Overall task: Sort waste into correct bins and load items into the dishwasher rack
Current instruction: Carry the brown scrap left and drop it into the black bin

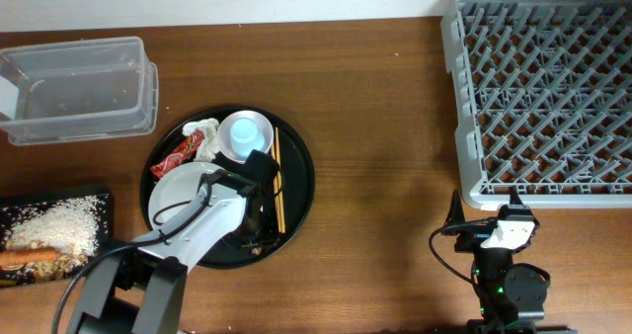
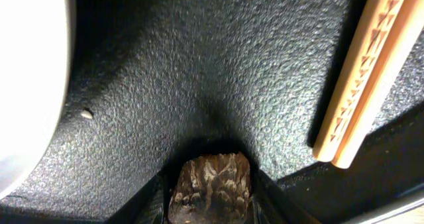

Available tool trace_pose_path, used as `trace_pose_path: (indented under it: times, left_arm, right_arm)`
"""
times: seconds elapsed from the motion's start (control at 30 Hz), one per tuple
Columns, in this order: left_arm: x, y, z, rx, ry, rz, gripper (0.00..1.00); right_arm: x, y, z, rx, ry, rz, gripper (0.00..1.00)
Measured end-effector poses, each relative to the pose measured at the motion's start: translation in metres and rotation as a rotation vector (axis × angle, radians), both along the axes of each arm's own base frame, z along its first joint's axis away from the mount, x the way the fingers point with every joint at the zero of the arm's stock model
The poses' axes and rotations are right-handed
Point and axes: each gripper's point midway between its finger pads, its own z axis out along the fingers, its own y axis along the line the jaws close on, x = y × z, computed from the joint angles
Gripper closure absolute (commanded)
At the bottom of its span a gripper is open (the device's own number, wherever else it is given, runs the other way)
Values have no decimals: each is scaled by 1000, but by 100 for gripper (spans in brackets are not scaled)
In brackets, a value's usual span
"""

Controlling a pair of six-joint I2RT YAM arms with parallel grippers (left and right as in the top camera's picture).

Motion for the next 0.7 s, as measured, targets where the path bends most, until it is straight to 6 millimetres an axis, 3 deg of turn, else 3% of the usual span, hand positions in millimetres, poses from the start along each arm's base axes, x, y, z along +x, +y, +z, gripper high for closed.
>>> trace_pose_path:
  times: [0.2,0.37,0.57,0.7]
  left_arm:
    - [-4,2,8,13,33,0,61]
    - [12,-6,30,2,10,-5,61]
    - [50,-12,69,7,-109,-18,60]
    - [78,3,90,27,-194,25,60]
  right_arm:
    - [0,0,0,1,0,0,2]
    - [0,0,0,0,0,0,2]
    - [0,0,0,0,0,0,2]
    - [0,0,0,0,0,0,2]
